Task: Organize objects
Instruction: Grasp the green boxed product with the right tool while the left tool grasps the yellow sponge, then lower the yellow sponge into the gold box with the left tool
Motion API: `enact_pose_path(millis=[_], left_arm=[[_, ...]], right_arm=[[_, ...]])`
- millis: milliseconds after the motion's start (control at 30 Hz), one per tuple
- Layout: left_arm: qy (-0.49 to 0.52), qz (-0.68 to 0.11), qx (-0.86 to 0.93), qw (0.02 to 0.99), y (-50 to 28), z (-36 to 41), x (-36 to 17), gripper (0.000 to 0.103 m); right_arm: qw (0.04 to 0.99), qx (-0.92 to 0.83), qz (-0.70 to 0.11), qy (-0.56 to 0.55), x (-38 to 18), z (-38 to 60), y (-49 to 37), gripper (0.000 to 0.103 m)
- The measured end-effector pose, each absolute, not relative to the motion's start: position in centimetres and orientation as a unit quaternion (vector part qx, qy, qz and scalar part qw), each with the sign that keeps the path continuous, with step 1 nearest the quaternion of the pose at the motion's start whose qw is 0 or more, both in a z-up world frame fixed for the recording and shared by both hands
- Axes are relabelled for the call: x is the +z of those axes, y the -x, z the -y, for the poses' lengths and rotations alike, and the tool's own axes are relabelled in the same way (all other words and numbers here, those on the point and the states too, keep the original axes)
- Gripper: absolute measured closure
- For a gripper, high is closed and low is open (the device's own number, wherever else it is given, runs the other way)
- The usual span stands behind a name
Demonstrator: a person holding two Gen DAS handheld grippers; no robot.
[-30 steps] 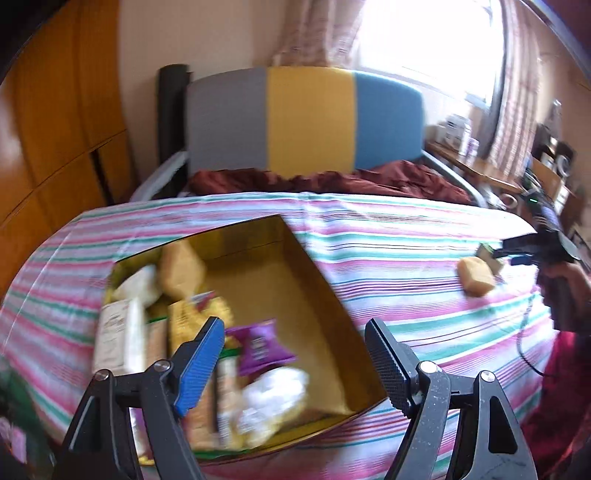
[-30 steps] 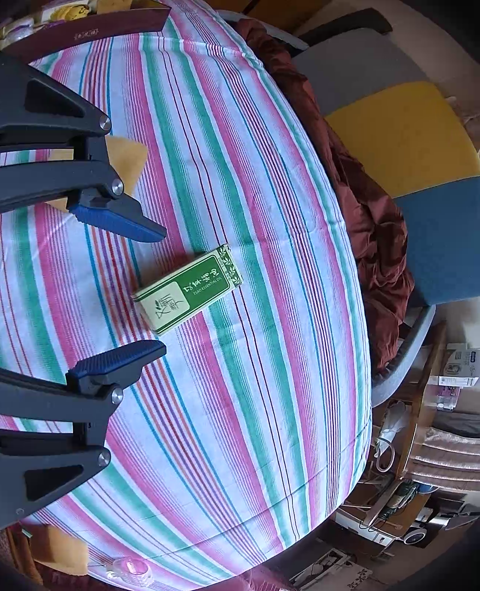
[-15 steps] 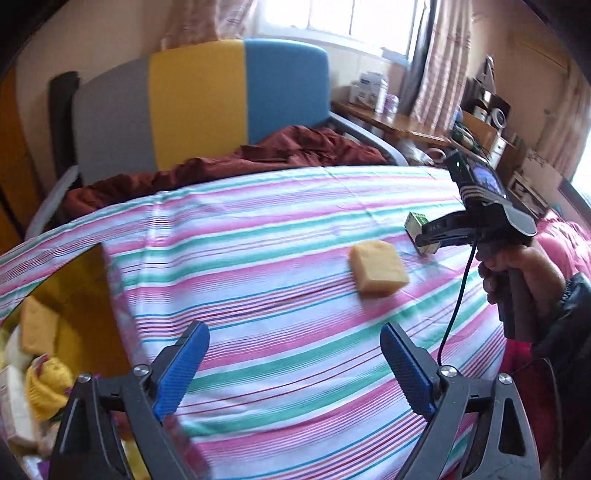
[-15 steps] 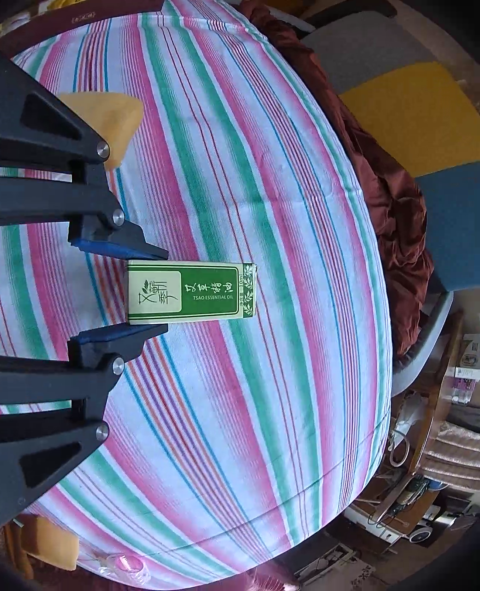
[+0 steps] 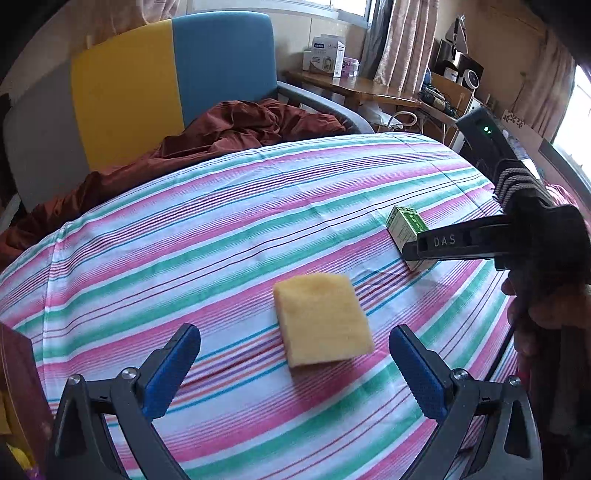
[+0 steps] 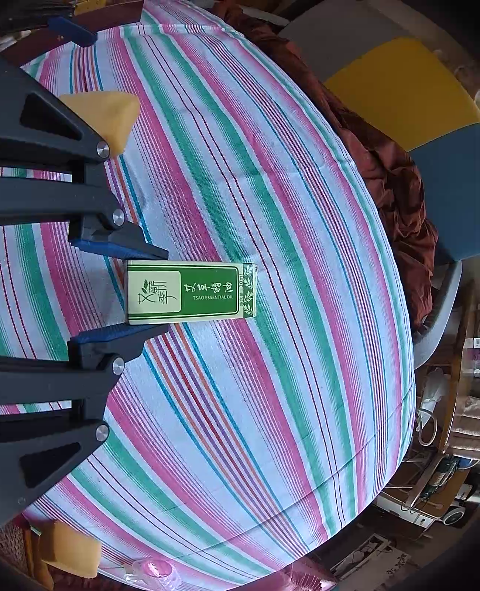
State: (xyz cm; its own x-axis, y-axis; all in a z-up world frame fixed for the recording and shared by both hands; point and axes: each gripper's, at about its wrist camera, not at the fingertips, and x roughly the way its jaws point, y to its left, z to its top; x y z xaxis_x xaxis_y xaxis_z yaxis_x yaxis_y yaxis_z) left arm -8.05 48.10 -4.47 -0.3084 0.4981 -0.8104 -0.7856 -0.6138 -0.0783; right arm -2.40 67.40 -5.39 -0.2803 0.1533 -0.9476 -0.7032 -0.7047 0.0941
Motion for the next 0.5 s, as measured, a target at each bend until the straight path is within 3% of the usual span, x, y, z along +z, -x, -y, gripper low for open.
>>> enact_pose_path(millis=[267,333,467,500], left_arm=[[0.442,-0.179,0.783,0.399,10.4,-51.9,-7.3,0.004],[0.454,-0.182,0.782,0.387,10.8,-51.9,-8.4,0.021],[0.468,-0.147,0.777,0.394,10.6,-50.5,-8.7,0.033],[0.470,-0.142,0.773,0.402,10.3,-50.4,-8.5,0.045]], right_arm=[[0.287,0.751,-0.263,0.534,-5.7,-67.7,2.4,0.072],[0.288,0.749,-0.260,0.537,-6.0,-67.9,2.9,0.072],[0.288,0.747,-0.257,0.541,-6.2,-68.0,3.1,0.072],[0.288,0.747,-0.256,0.542,-6.3,-68.0,3.2,0.072]])
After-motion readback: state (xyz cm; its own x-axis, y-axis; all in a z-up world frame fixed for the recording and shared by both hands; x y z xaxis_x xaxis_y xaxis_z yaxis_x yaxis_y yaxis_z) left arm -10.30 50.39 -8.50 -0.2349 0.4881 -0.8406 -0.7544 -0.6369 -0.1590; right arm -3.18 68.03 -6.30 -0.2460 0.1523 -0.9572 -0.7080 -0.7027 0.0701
